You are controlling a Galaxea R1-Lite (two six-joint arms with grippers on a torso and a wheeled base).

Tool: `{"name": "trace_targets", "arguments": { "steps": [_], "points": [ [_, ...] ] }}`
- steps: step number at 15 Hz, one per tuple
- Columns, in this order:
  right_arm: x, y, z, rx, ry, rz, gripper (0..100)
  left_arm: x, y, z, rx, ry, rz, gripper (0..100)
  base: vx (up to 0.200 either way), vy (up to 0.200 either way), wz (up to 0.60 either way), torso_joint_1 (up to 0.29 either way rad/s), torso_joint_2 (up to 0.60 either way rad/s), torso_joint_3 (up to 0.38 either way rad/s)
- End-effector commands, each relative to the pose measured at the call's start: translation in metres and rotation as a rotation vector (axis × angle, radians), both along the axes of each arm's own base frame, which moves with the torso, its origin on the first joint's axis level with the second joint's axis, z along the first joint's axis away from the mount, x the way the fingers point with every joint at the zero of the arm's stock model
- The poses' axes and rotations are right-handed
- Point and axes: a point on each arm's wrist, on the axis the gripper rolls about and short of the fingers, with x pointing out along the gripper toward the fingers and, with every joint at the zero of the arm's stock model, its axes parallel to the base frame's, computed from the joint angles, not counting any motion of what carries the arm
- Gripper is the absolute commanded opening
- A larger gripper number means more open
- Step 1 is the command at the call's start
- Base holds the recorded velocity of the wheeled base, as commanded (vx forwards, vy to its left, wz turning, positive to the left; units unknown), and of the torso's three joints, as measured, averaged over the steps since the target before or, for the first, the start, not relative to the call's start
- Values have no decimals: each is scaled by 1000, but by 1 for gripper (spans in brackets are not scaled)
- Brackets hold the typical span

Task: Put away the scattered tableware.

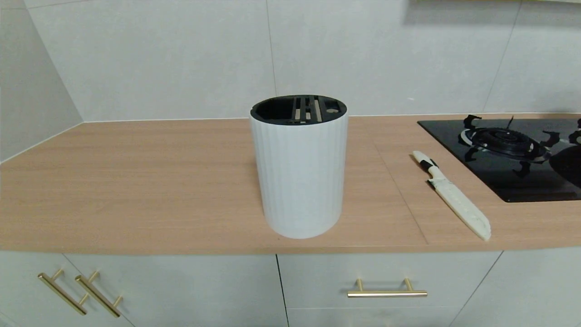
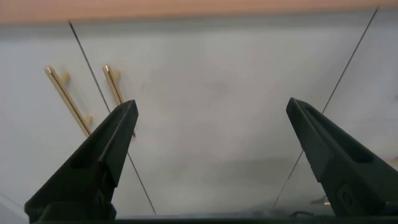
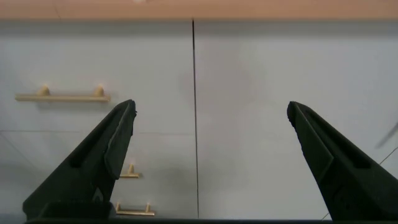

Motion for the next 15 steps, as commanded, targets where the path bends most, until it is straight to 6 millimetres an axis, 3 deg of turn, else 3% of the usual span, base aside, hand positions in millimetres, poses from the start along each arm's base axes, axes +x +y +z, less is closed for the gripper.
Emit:
{"name": "trace_targets", "arguments": {
  "steps": [1,15],
  "points": [
    [0,0,0,0,1,1,100,0,0,0,0,0,0,100,0,0,0,188,-486,-286],
    [0,0,0,0,1,1,100,0,0,0,1,2,0,100,0,0,0,230,-522,-296]
  ]
}}
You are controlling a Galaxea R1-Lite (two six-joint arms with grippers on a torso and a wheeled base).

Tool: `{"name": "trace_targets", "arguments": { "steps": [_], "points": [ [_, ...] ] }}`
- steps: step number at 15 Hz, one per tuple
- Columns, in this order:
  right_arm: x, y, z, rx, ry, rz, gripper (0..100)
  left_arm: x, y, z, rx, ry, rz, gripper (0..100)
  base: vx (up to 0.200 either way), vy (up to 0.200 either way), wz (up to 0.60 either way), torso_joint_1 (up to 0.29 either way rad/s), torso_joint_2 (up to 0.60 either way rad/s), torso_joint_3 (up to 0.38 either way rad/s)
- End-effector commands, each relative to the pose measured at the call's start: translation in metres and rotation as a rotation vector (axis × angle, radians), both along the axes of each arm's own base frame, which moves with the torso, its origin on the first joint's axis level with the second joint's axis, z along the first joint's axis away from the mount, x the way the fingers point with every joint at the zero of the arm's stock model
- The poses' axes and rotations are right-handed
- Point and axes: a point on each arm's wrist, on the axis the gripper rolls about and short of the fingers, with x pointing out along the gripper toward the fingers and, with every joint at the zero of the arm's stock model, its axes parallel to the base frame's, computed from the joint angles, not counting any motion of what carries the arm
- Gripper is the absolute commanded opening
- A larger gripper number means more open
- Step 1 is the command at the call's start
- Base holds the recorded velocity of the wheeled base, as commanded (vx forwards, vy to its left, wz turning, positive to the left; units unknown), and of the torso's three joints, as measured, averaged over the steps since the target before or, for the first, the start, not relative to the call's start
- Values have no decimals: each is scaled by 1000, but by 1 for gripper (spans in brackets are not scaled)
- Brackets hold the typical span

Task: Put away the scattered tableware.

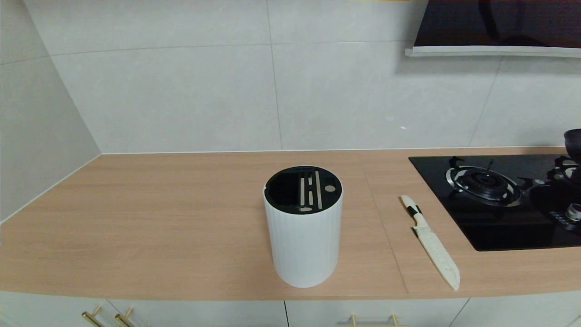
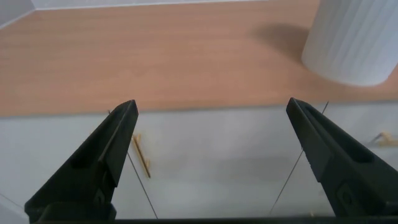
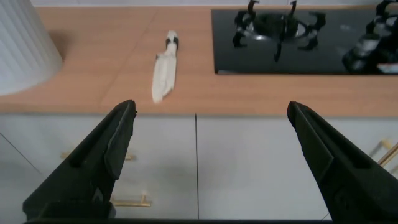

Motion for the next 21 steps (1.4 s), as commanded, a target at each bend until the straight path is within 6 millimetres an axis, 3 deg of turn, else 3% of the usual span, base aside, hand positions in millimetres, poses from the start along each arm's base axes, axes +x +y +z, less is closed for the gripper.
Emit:
{"name": "trace_targets", "arguments": {
  "steps": [1,10,21],
  "points": [
    [0,0,0,-1,1,0,100,0,0,0,1,-1,0,100,0,0,0,276,-583,-310],
    [0,0,0,3,1,0,100,0,0,0,1,1,0,100,0,0,0,222,-477,-246],
    [0,-1,0,-32,1,-23,100,0,0,0,1,1,0,100,0,0,0,6,-11,-6]
  ]
}}
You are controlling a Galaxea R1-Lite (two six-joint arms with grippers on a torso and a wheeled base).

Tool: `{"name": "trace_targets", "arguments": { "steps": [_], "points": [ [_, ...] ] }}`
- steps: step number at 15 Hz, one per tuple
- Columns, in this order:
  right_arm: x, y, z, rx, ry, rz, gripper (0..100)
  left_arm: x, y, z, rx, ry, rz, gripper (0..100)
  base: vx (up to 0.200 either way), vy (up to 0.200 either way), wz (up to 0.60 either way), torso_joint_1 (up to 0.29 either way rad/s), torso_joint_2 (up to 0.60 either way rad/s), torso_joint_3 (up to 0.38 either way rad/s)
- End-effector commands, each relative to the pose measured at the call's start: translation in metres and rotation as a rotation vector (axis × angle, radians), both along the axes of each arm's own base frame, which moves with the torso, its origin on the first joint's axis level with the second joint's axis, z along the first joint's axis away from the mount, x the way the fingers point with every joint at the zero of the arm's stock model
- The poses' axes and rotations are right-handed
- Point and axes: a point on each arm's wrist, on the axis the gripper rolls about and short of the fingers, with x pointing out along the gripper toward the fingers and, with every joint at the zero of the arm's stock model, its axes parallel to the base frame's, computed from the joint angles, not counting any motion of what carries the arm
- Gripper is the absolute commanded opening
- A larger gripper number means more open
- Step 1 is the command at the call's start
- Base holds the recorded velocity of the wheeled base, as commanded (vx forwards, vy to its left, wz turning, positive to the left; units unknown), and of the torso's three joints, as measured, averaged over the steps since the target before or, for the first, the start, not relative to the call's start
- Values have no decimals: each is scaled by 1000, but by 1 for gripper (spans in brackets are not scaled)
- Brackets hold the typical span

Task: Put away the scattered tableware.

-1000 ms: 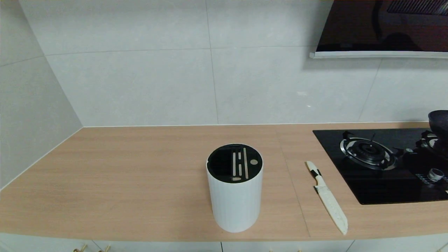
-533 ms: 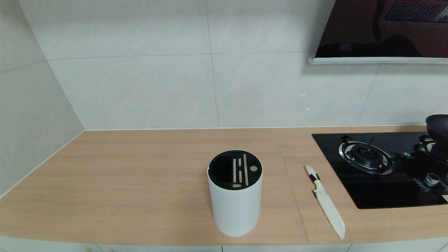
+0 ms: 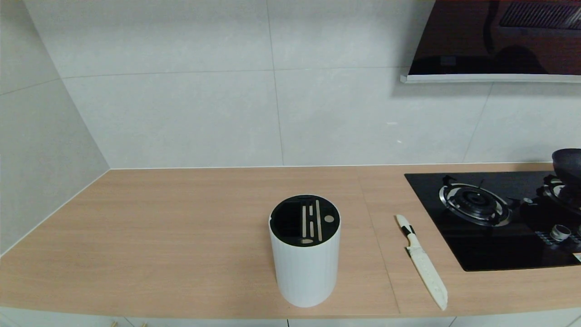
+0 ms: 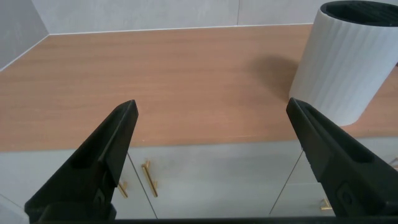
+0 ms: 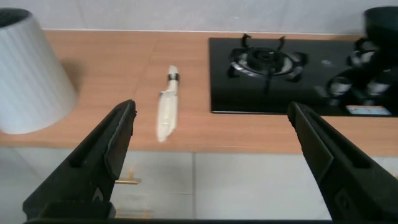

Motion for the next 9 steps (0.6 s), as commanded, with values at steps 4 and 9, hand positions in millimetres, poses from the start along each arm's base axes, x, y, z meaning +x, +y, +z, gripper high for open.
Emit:
{"name": "trace_targets", "arguments": {
  "steps": [4,9],
  "points": [
    [-12,1,56,28,-176,66,100,0,0,0,2,0,0,100,0,0,0,0,0,0],
    [69,5,98,53,299,203,100,0,0,0,0,0,0,100,0,0,0,0,0,0]
  ]
}}
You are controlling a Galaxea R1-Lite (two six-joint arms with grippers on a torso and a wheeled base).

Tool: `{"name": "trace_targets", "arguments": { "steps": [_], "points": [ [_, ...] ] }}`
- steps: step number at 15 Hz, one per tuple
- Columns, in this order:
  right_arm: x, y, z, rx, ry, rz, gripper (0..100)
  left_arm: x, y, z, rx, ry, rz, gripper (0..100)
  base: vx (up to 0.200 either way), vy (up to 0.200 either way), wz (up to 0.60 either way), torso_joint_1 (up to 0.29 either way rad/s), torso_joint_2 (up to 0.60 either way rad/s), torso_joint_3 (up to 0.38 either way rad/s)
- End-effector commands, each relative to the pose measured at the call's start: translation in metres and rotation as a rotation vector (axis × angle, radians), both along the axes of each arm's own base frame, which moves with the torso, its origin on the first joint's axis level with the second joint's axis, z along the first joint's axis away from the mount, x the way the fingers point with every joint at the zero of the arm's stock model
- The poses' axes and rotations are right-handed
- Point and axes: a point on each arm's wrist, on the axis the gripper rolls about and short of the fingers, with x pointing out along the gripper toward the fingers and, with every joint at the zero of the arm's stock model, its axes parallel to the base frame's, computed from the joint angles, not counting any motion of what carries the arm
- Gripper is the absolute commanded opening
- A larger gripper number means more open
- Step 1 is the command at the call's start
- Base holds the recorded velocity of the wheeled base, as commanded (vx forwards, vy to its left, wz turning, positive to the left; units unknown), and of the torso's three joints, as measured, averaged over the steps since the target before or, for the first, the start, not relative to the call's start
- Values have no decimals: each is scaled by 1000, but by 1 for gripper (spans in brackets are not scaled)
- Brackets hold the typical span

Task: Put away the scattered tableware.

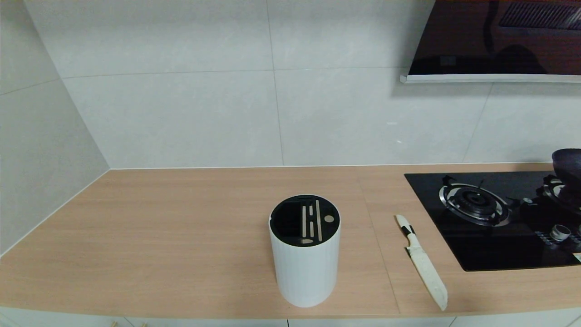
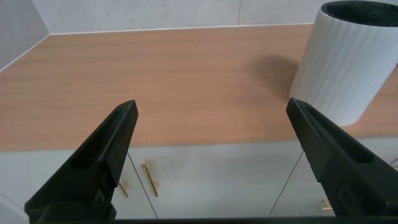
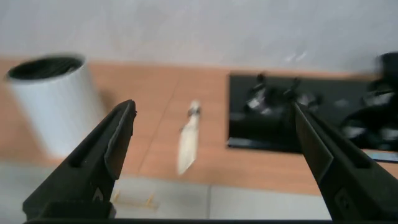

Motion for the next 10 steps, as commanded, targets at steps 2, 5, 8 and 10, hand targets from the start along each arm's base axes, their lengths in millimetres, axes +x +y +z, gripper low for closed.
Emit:
{"name": "trace_targets", "arguments": {
  "steps": [2,5,8,10],
  "points": [
    [89,4,23,-2,369,65,100,0,0,0,0,0,0,100,0,0,0,0,0,0],
    [139,21,10,-28,481,143,100,0,0,0,0,0,0,100,0,0,0,0,0,0],
    [183,34,-9,-62,513,114,100,0,0,0,0,0,0,100,0,0,0,0,0,0],
    [205,46,-24,-79,544,139,100,0,0,0,0,2,0,100,0,0,0,0,0,0]
  ]
}}
